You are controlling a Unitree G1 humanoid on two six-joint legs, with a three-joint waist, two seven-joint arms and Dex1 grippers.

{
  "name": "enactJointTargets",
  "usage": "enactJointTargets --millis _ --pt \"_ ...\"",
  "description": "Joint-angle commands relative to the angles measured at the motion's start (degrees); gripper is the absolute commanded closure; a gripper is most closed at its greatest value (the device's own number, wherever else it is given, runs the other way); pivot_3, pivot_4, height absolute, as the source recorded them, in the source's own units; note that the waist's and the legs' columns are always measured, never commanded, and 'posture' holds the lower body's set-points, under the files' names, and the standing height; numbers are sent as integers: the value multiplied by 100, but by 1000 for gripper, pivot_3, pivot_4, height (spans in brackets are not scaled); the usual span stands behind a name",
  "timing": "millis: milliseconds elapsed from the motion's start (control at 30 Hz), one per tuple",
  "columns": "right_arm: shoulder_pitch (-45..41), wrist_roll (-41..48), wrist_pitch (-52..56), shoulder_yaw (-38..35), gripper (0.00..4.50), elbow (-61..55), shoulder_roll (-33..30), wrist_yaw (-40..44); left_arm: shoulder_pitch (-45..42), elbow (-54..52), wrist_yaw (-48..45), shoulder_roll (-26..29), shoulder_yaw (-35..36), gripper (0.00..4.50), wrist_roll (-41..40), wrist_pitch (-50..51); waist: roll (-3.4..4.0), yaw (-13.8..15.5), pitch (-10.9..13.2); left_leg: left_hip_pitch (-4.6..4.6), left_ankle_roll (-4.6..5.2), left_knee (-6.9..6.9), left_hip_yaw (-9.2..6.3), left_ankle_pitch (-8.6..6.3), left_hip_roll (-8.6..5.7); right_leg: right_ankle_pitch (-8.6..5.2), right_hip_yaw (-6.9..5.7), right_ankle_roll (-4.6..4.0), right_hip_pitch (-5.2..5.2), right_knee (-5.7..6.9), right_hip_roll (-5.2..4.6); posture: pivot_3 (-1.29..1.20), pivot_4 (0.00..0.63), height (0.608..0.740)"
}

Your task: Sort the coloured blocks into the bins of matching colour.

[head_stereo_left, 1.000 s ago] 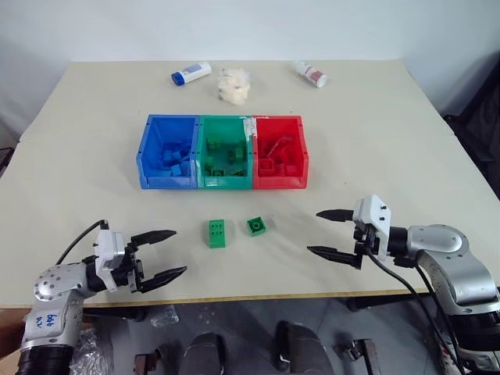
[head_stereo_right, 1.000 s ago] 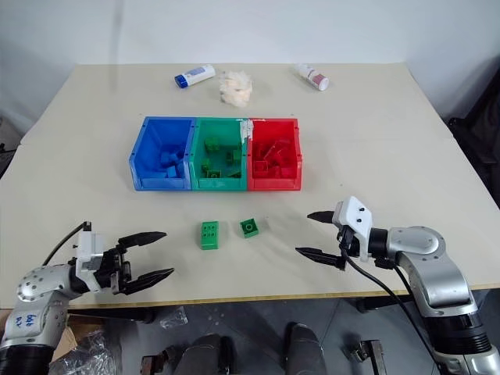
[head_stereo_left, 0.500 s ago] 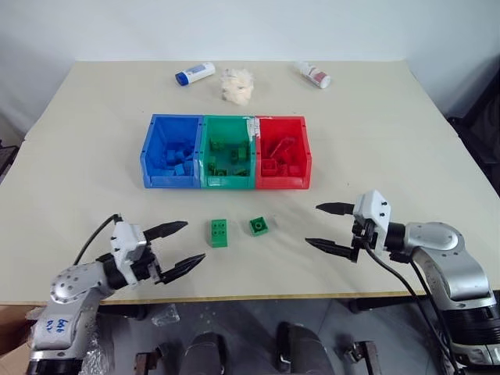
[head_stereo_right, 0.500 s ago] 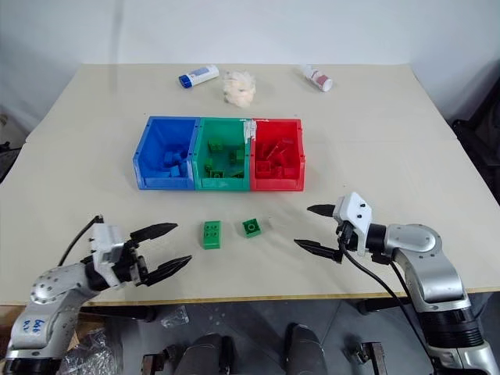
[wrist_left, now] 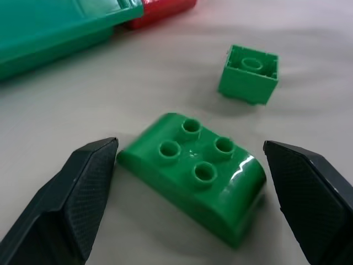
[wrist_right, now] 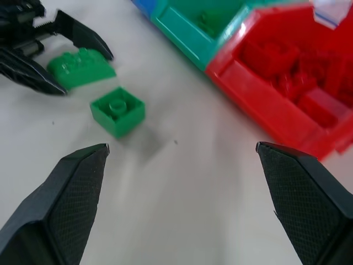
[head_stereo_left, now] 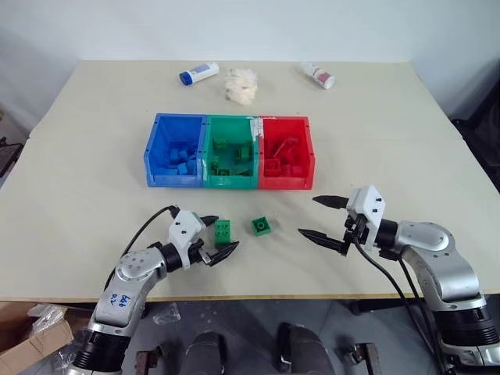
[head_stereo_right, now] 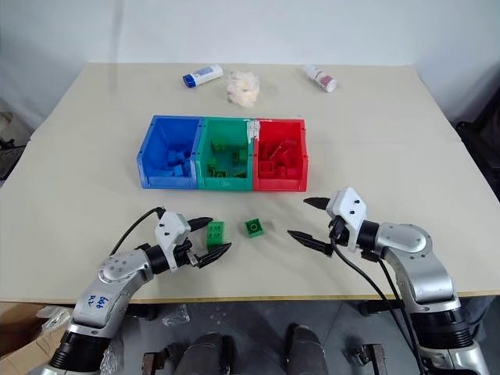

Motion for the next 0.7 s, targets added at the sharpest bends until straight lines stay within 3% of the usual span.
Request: enactJointTargets --millis 33,233,400,700 --pt "-15 135 205 -90 26 -418 -7 -207 61 -268 272 159 -55 0 212 642 0 0 0 0 0 0 0 0 0 0 0 0 0 1 0 0 150 740" --pt "-3 201 286 -117 26 -496 -25 -249 22 -475 349 251 -166 0 243 1059 1 -2 0 2 0 0 -1 0 1 0 0 0 0 4 0 0 150 740" --pt "118 480 223 -163 0 -539 -216 179 98 -538 371 253 -113 1029 171 1129 1 0 0 2 0 0 -1 0 1 0 0 0 0 2 0 0 150 740" --pt "226 682 160 -123 0 -508 -541 739 -2 -225 -35 301 -140 1041 135 377 1 4 0 3 1 0 -1 -1 0 0 0 0 2 0 0 0 150 740"
